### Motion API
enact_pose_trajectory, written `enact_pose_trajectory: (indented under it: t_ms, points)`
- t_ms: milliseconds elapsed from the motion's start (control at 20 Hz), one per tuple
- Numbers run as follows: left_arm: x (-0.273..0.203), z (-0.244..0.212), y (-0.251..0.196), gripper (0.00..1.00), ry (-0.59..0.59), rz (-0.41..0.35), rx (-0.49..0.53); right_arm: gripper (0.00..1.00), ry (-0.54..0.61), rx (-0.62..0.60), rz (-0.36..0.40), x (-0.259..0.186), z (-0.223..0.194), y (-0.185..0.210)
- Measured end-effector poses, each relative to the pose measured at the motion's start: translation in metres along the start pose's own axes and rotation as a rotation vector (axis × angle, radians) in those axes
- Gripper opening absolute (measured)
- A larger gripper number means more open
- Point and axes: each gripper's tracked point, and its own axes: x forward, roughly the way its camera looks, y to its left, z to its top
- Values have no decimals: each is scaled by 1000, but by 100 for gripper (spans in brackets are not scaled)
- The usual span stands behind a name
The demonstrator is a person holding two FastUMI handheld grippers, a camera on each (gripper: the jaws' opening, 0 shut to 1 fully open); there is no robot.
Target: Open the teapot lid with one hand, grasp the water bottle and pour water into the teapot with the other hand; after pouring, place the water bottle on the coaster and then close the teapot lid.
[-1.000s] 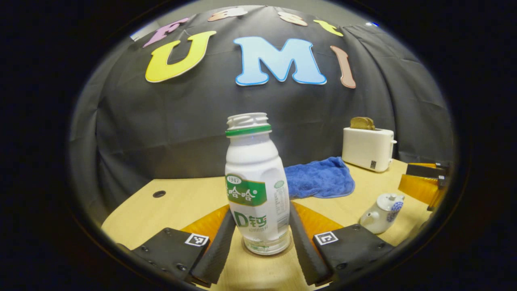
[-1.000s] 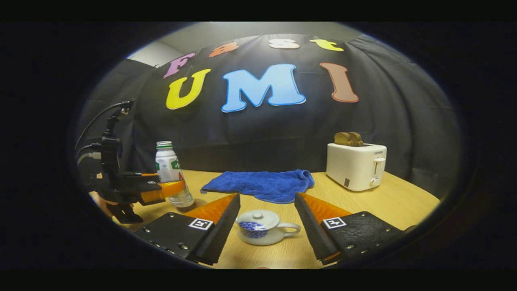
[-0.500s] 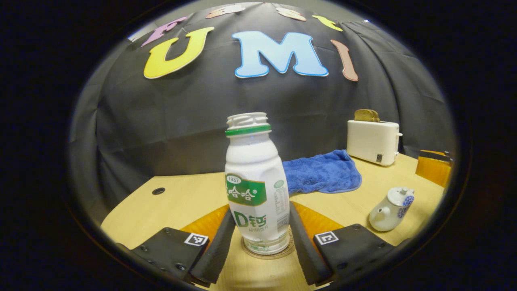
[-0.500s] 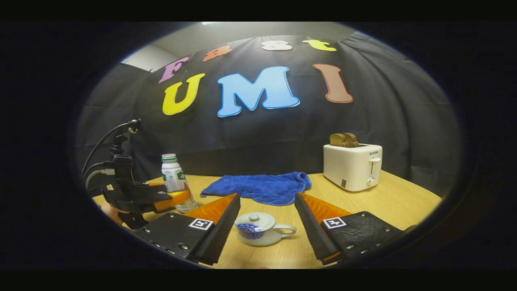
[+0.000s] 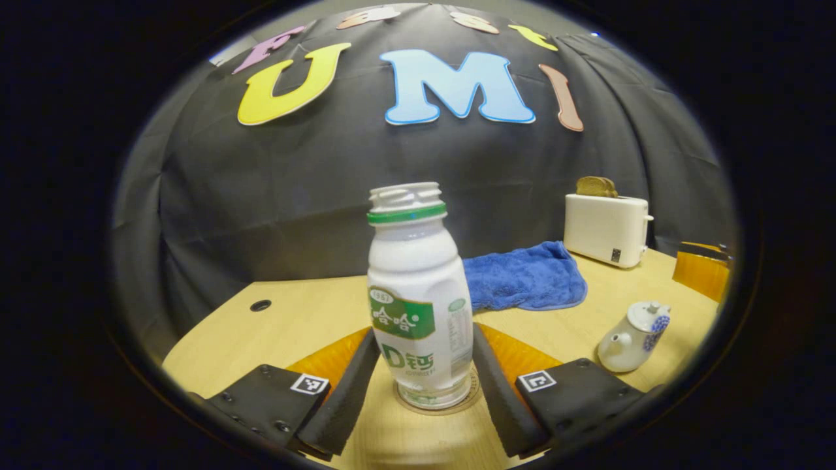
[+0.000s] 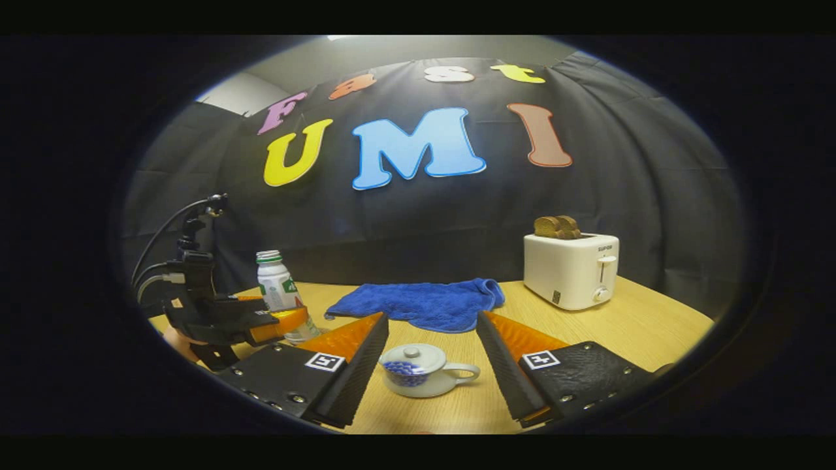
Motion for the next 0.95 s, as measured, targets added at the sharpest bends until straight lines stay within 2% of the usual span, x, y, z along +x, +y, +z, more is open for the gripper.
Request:
enact_pose_trajectory:
  t_ms: [50,100,400,700,900,950]
  points:
    - [-3,-1,1,98,-1,4,8,83,-1,2,3,0,1,1]
    - [-8,-1,1,100,0,8,15,83,-2,4,7,-1,1,3]
    - [-54,-14,-2,100,-10,20,4,84,-26,8,36,-14,5,18]
    - [-124,-13,-14,100,-80,60,-41,83,-39,0,6,-65,-22,37]
    - [-167,-12,-26,100,-139,97,-17,83,-52,-13,-2,-92,-33,51]
    - [-175,-12,-27,95,-151,109,-5,83,-59,-14,-4,-96,-33,53]
